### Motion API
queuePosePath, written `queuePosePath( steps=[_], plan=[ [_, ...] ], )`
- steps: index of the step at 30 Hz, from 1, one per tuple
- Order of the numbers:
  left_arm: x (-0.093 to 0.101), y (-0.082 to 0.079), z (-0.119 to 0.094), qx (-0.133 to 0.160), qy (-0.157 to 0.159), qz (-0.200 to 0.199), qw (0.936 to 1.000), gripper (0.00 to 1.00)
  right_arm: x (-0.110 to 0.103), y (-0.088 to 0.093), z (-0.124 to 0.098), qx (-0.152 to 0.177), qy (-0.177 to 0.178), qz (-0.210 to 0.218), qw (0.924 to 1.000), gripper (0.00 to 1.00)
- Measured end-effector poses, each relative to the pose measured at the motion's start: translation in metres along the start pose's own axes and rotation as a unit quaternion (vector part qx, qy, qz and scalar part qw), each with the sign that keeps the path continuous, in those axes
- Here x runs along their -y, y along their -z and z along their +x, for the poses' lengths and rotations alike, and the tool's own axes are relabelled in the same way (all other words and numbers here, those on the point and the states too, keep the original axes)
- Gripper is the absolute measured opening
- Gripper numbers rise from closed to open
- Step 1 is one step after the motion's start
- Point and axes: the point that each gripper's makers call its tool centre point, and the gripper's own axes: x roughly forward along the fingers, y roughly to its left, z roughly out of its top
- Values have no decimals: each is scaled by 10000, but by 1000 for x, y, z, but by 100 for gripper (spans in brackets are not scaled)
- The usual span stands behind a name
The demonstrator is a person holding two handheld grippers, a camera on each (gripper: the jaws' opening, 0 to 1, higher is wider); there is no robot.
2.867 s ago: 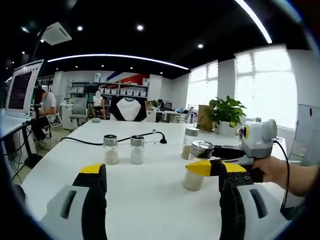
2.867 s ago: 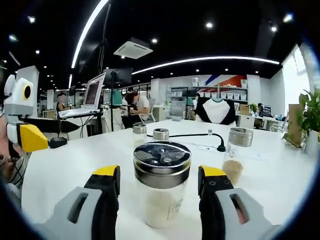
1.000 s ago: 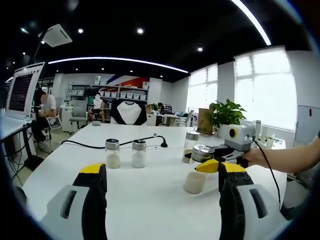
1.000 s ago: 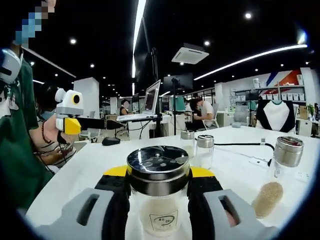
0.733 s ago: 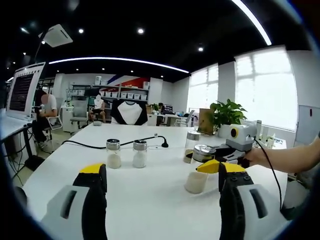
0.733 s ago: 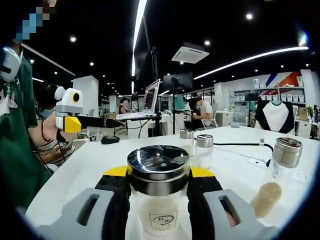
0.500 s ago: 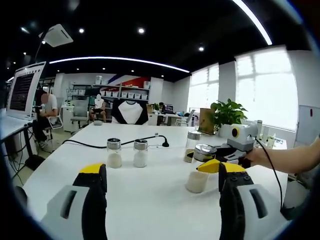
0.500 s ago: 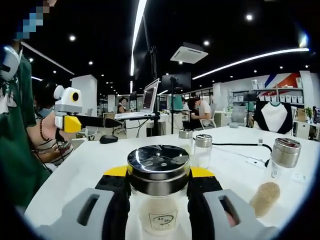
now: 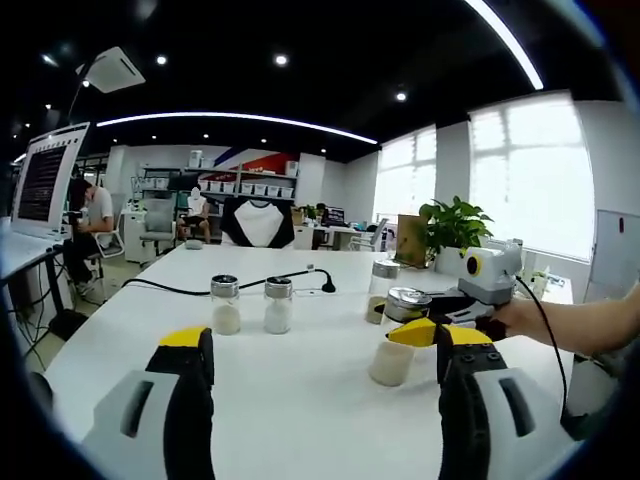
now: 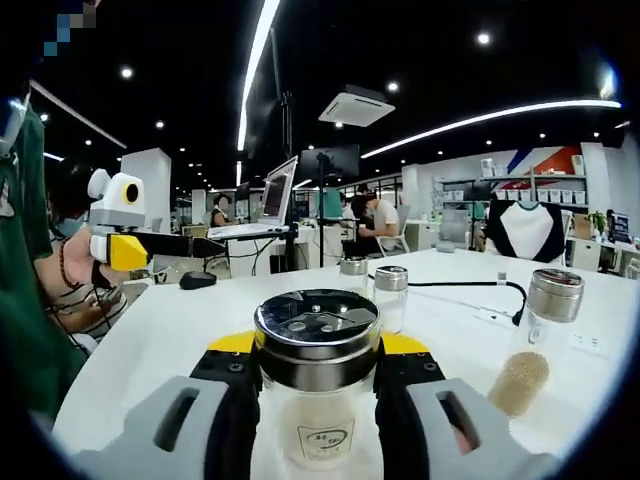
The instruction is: Rotate the seasoning bottle until the label or dispensing opening points toward the visible target arrow and the bottle remains upright within the marked orientation range
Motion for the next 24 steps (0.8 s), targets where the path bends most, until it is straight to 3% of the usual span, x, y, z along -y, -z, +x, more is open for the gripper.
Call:
queuePosePath(
  steps=[9, 12, 24],
  plan=[
    [-2, 1, -2, -2, -39, -17, 10000, 97, 2, 1, 2, -46, 420, 83, 9991, 42],
    [-3, 1, -2, -27, -107, 195, 9997, 98, 4, 1, 2, -71, 615, 121, 9980, 42],
    [-4, 4, -3, -42, -91, 36, 9999, 98, 13, 3, 2, -124, 1380, 245, 9900, 42]
  ],
)
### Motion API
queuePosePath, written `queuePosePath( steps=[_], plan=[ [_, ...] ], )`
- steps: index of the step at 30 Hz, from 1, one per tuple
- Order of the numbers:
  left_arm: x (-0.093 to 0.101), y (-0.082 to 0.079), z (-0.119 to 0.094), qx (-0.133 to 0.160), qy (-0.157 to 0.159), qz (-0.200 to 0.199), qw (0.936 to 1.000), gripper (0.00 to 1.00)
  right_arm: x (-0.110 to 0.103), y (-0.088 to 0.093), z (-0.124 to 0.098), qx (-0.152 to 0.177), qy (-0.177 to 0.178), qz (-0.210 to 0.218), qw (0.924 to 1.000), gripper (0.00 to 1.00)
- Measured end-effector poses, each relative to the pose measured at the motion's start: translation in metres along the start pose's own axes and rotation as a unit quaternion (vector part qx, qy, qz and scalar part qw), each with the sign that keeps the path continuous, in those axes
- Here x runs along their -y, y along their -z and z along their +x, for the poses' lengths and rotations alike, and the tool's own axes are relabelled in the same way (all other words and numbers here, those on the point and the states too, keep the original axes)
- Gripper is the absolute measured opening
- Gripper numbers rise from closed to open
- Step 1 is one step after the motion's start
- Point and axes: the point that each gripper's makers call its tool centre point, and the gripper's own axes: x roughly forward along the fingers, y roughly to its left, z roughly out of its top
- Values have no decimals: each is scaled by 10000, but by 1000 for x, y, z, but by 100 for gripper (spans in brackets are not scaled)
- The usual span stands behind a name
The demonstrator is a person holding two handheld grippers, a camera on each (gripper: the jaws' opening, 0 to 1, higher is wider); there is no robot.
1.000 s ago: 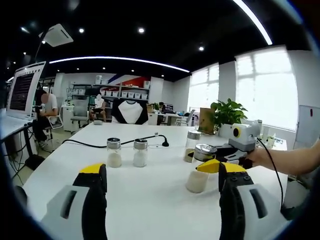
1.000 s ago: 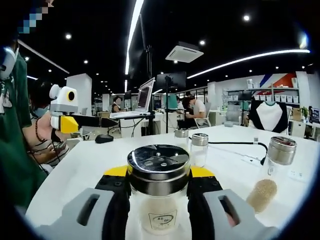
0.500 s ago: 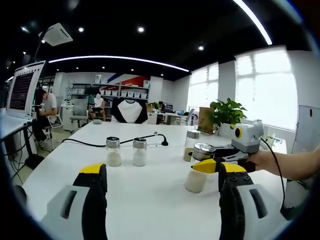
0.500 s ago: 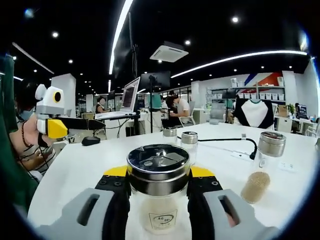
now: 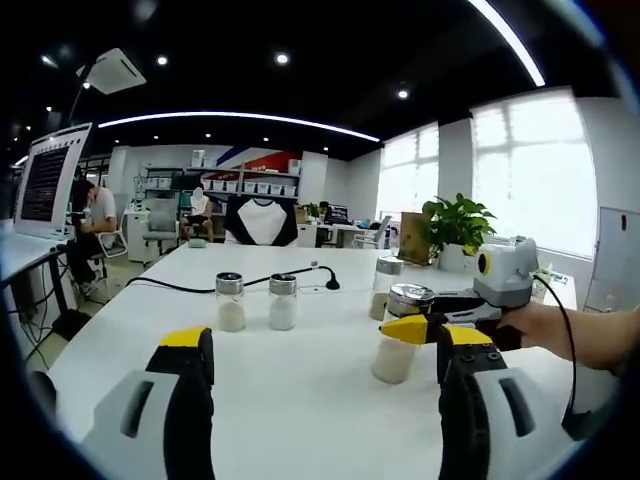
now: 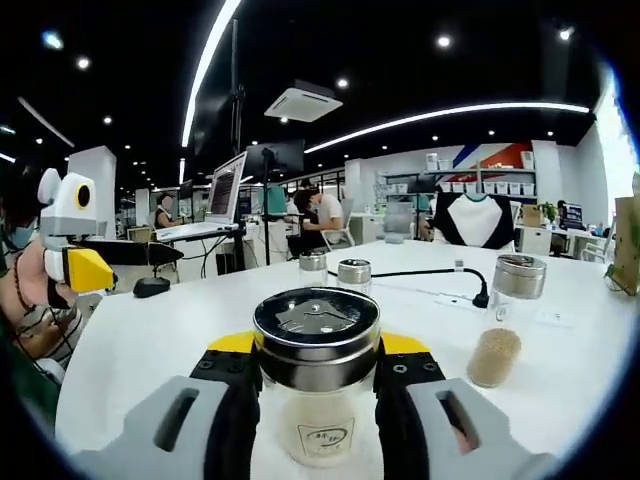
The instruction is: Rotate the seasoning bottle until the label or dispensing opening points toward the visible target arrow and the bottle remains upright within the marked orientation range
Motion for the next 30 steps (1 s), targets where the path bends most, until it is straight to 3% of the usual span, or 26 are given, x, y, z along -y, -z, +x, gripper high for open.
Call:
queuePosePath(
  steps=[3, 18, 30],
  plan=[
    [-1, -1, -1, -3, -66, 151, 9999, 98, 0, 0, -1, 3, 90, 7, 10000, 42],
    [-2, -1, -1, -8, -60, 75, 10000, 98, 6, 2, 1, -65, 856, 92, 9963, 42],
    [-5, -2, -2, -5, -106, 36, 9999, 97, 12, 5, 1, -70, 1484, 74, 9889, 42]
  ],
)
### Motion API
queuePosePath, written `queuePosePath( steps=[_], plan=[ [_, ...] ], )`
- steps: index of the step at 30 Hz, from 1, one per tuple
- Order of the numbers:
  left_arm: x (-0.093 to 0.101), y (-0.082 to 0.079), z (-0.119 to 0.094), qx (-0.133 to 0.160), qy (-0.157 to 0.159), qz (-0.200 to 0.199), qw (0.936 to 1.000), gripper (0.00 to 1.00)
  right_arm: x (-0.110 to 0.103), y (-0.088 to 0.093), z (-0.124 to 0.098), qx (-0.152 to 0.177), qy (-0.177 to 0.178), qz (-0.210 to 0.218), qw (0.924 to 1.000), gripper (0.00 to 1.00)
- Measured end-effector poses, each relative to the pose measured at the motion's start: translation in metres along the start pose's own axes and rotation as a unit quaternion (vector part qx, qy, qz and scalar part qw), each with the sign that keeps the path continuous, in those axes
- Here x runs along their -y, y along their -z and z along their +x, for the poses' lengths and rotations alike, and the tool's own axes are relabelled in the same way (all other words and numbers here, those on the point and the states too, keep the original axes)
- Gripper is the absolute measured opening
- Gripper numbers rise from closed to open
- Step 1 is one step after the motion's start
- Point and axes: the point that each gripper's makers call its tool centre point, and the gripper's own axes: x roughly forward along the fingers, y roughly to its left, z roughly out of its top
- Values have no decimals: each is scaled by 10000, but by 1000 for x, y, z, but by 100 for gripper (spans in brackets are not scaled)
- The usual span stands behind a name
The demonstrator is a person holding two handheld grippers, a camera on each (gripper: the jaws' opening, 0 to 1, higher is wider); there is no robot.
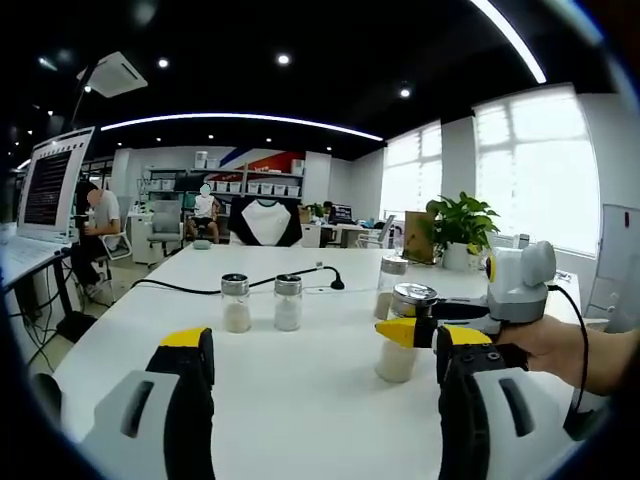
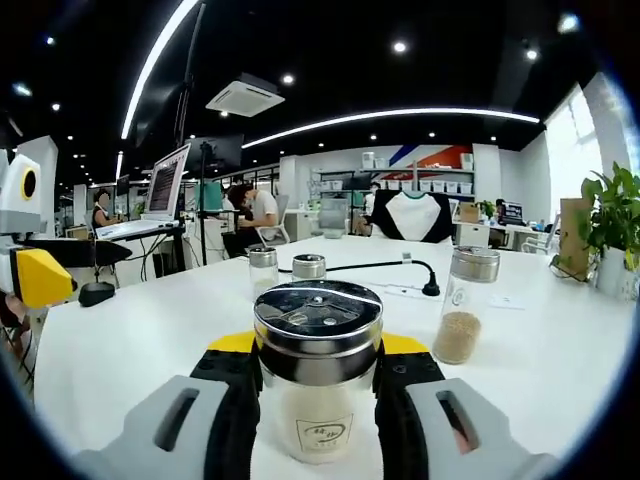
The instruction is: Rotate the seasoning bottle until the label or dispensing opening points toward the visible target arrow and the bottle remains upright within the marked orientation range
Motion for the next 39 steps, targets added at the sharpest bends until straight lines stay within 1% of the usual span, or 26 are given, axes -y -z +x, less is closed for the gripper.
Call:
queuePosePath(
  steps=[3, 10, 11, 12, 16, 22, 31, 35, 39],
  plan=[
    [0, -1, 0, 20, -13, -6, 10000, 97, 1, 0, 0, 14, 61, 37, 10000, 42],
    [0, 1, 0, -21, -2, -23, 10000, 97, 2, 1, 0, -39, 381, 128, 9992, 42],
    [0, 2, 1, -28, 1, -27, 10000, 97, 4, 1, 0, -35, 512, 208, 9985, 42],
    [0, 2, 1, -38, -2, -28, 10000, 97, 5, 1, 0, -42, 613, 149, 9980, 42],
    [-2, 3, 0, -42, -28, -35, 10000, 97, 5, 1, 0, 6, 701, 192, 9974, 42],
    [-4, 3, -1, -43, -64, -53, 10000, 97, 5, 0, 0, 17, 766, 211, 9968, 42],
    [-3, 3, 0, -63, -46, -53, 10000, 97, 6, 0, 0, 41, 750, 234, 9969, 43],
    [-5, 3, -1, -63, -74, -50, 9999, 97, 9, -2, -1, 61, 785, 203, 9967, 52],
    [-7, 2, -2, -39, -109, -50, 9999, 97, 11, -7, -3, 119, 750, 168, 9970, 54]
  ],
)
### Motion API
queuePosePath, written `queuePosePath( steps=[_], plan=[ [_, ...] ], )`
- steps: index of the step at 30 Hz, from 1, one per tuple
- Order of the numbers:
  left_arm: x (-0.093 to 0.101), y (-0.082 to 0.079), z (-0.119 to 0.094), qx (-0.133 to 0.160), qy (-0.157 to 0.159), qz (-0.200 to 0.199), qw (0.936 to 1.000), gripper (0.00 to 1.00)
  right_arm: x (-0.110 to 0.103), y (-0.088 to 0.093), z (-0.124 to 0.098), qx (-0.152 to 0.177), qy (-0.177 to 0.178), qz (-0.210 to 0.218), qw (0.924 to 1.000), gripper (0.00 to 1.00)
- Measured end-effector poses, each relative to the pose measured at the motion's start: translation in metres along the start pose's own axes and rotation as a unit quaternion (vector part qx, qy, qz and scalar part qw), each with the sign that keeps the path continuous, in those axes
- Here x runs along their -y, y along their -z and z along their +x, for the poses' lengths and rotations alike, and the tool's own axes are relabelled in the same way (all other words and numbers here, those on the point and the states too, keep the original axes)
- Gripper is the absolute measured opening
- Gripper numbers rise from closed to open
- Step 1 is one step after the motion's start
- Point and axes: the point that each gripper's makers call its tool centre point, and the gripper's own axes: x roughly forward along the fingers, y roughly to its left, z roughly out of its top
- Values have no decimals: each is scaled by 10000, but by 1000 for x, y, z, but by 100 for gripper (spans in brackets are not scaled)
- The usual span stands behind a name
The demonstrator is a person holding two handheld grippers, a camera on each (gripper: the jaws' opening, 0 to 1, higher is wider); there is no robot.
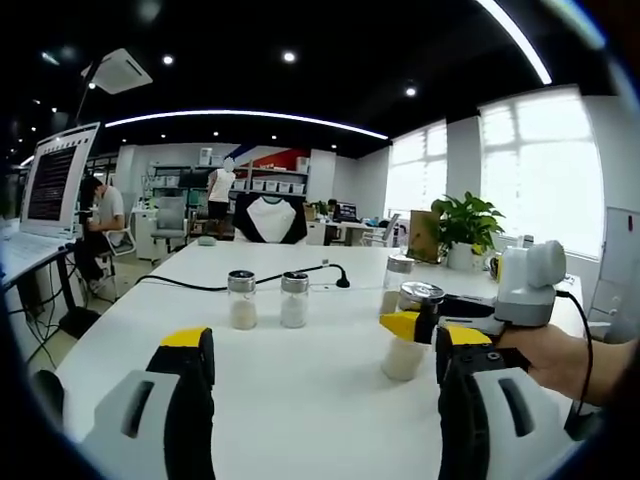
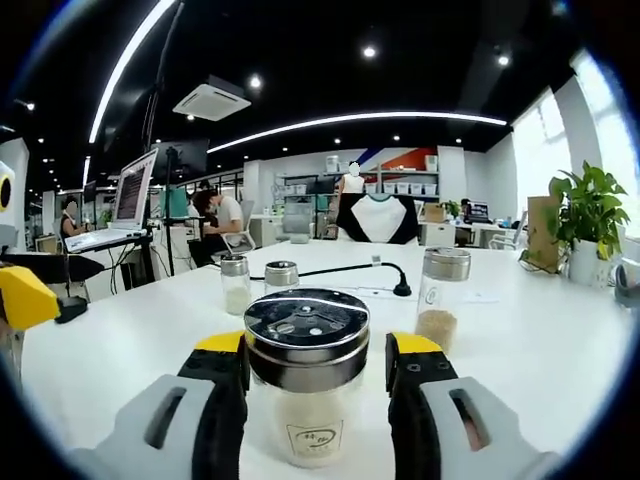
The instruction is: Rotate the seasoning bottle until the label or dispensing opening points toward the visible target arrow and the bottle remains upright within the marked orientation range
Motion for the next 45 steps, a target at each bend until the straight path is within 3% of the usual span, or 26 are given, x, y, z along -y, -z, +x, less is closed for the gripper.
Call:
queuePosePath(
  steps=[6, 9, 11, 14, 21, 26, 28, 31, 34, 37, 41, 45],
  plan=[
    [0, 1, -1, -13, -1, -12, 10000, 97, 0, 5, -5, -145, -101, -39, 9998, 58],
    [0, 0, -2, 7, 0, -15, 10000, 97, -4, 7, -9, -167, -364, -68, 9992, 59],
    [0, 0, -2, 4, 3, -18, 10000, 97, -12, 7, -13, -124, -786, -101, 9968, 60],
    [0, 1, -2, 0, 12, -30, 10000, 97, -8, 10, -17, -198, -886, -129, 9958, 61],
    [1, 1, -3, 3, 13, -51, 10000, 96, -9, 10, -23, -316, -1536, -243, 9873, 65],
    [0, -1, -4, 10, 1, -34, 10000, 96, -17, 7, -30, -282, -2378, -289, 9705, 65],
    [-3, -2, -5, 27, -52, -20, 10000, 95, -13, 7, -31, -328, -2410, -247, 9696, 65],
    [-5, -2, -6, 34, -94, -36, 9999, 95, -9, 8, -30, -318, -2667, -391, 9625, 62],
    [-6, -2, -6, 20, -93, -29, 10000, 95, -14, 2, -33, -228, -3089, -185, 9506, 58],
    [-5, -1, -5, -2, -90, -44, 9999, 95, -10, 2, -31, -244, -3209, -378, 9460, 58],
    [-5, 0, -5, -14, -72, -54, 10000, 95, -19, -2, -37, -171, -3694, -49, 9291, 58],
    [-6, -1, -5, -18, -90, -44, 9999, 95, -20, 4, -32, -271, -3890, -135, 9207, 58]
  ],
)
